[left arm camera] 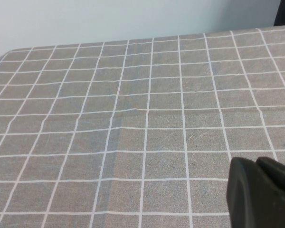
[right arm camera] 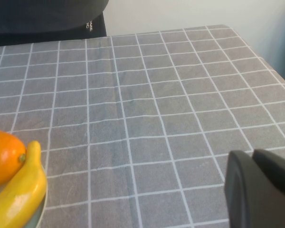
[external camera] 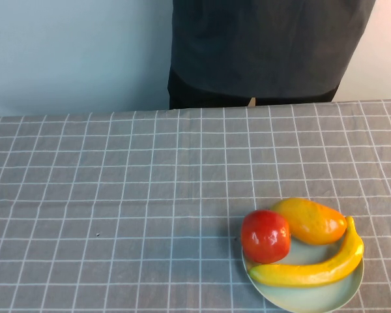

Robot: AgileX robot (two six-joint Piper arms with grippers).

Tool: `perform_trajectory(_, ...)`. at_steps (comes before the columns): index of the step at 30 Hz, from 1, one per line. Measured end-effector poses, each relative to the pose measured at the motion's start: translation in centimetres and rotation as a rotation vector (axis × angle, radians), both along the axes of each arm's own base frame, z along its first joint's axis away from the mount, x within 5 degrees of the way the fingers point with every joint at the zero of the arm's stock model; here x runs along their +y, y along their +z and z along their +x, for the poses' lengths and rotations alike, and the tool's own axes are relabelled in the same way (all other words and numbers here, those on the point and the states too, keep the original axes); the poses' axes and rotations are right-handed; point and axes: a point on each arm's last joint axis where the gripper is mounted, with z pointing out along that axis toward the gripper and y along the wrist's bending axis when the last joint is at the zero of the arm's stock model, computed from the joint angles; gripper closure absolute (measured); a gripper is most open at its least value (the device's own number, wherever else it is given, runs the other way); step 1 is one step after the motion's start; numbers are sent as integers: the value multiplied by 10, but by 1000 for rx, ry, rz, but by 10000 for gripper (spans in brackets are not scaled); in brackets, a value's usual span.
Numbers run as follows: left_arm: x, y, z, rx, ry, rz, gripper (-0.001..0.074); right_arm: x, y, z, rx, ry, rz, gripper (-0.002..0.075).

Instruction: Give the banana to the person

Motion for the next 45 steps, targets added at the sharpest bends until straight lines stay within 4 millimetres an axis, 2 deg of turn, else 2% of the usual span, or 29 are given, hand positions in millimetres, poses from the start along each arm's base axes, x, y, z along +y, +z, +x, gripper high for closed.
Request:
perform_trajectory(21,0,0,0,0,0,0,739,0,2,0,-22,5,3,733)
perform_trajectory(26,0,0,0,0,0,0,739,6,10,2,-135,17,260,733)
perform_trajectory(32,0,0,0,0,0,0,739,7,20,3,-261,26,419,733)
perform_trajectory(37,0,0,0,0,0,0,739,7,24,3,-314,23,533,733)
perform_trajectory(41,0,0,0,0,0,0,739,7,24,3,-317,24,520,733)
perform_trajectory(45,0,0,0,0,0,0,739,7,26,3,-322,23,597,732)
